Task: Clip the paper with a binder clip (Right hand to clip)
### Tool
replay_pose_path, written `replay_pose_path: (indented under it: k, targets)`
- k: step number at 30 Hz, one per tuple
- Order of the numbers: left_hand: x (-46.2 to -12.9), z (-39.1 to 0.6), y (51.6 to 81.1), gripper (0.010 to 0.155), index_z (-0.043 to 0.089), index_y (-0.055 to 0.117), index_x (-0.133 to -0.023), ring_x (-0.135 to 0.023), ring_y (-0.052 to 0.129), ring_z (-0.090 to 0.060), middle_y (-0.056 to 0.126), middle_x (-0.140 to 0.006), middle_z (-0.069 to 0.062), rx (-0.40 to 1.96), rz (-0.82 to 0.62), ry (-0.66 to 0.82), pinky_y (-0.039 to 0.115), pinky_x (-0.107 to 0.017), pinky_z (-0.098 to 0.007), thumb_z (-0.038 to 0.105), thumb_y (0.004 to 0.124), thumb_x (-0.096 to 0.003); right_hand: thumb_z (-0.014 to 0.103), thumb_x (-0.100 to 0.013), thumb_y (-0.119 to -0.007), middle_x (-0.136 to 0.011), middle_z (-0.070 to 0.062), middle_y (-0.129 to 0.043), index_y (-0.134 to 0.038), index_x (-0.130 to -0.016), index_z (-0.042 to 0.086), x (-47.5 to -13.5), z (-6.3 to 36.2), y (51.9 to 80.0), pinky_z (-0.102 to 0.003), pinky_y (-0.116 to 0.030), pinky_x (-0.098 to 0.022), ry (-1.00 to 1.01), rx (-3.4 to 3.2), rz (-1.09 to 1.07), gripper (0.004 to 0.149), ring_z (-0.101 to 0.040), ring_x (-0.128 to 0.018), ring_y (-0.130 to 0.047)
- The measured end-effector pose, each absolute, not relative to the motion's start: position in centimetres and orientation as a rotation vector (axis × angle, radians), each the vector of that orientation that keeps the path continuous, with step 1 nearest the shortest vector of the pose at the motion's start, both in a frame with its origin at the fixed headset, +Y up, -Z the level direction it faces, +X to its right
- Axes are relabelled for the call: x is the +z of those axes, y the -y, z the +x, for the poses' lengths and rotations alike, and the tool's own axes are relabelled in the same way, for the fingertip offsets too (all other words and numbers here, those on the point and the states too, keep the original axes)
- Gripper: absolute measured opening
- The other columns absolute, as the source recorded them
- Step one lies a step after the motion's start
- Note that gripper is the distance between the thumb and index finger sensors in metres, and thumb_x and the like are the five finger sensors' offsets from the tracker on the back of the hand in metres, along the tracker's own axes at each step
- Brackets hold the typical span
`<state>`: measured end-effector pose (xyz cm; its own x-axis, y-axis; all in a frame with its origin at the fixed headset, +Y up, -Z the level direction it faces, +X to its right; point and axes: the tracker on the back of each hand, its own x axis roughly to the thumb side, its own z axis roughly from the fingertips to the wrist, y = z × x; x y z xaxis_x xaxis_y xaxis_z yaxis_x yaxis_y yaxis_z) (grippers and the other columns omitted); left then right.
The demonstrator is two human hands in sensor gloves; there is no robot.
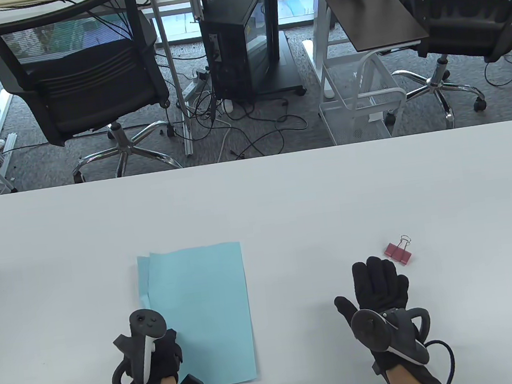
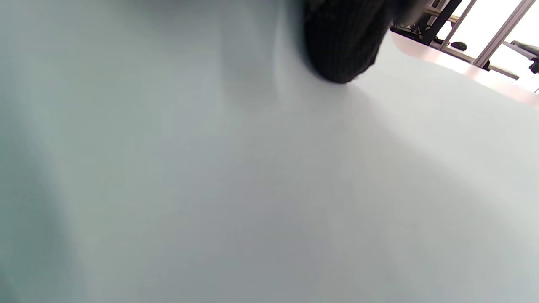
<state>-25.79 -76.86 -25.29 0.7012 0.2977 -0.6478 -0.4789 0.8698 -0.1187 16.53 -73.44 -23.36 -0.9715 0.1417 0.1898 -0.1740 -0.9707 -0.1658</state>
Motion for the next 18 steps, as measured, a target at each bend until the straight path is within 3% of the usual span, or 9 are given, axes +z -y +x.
replay_pose_path:
  k: [2, 5, 9, 15, 18]
  targets:
    - [-25.2, -25.7, 76.4, 0.05, 0.024, 0.056, -0.106, -0.091, 0.072, -0.042, 0.062, -0.114, -0.01, 0.497, -0.242, -0.63, 0.064, -0.074, -0.055, 0.038, 0.075, -0.0618, 0.042, -0.063, -0.055, -0.11, -0.048, -0.021, -0.029, -0.113, -0.016, -23.4, 16.6, 73.5, -0.083, -0.028, -0.059, 0.265, 2.952, 0.263, 0.081, -0.073, -0.094, -0.022]
    - [-25.3, -25.4, 75.5, 0.05, 0.024, 0.053, -0.106, -0.083, 0.091, -0.023, 0.084, -0.096, 0.005, 0.551, -0.199, -0.574, 0.08, -0.066, -0.044, 0.035, 0.073, -0.0624, 0.042, -0.063, -0.055, -0.11, -0.048, -0.022, -0.029, -0.113, -0.016, -23.5, 16.6, 73.5, -0.083, -0.028, -0.059, 0.253, 2.936, 0.262, 0.081, -0.073, -0.094, -0.023]
    - [-25.2, -24.5, 74.1, 0.053, 0.022, 0.052, -0.109, -0.075, 0.095, -0.019, 0.086, -0.094, 0.005, 0.695, -0.142, -0.438, 0.083, -0.063, -0.04, 0.034, 0.073, -0.062, 0.042, -0.063, -0.056, -0.11, -0.049, -0.024, -0.03, -0.113, -0.016, -23.5, 16.5, 73.3, -0.083, -0.03, -0.059, 0.247, 2.904, 0.282, 0.081, -0.074, -0.094, -0.025]
    - [-24.5, -22.2, 70.1, 0.052, 0.03, 0.05, -0.108, -0.078, 0.093, -0.016, 0.083, -0.096, 0.009, 0.822, 0.089, -0.025, 0.082, -0.065, -0.039, 0.037, 0.071, -0.0615, 0.046, -0.062, -0.058, -0.109, -0.052, -0.029, -0.027, -0.113, -0.018, -23.3, 16.3, 72.3, -0.083, -0.039, -0.059, 0.261, 2.688, 0.333, 0.087, -0.079, -0.09, -0.035]
    - [-23.9, -20.9, 68.8, 0.052, 0.033, 0.05, -0.107, -0.08, 0.093, -0.013, 0.082, -0.097, 0.013, 0.939, 0.152, 0.152, 0.081, -0.067, -0.038, 0.038, 0.071, -0.0609, 0.052, -0.06, -0.058, -0.109, -0.054, -0.027, -0.016, -0.112, -0.019, -23.1, 16.3, 71.5, -0.083, -0.041, -0.059, 0.247, 2.497, 0.387, 0.097, -0.081, -0.091, -0.035]
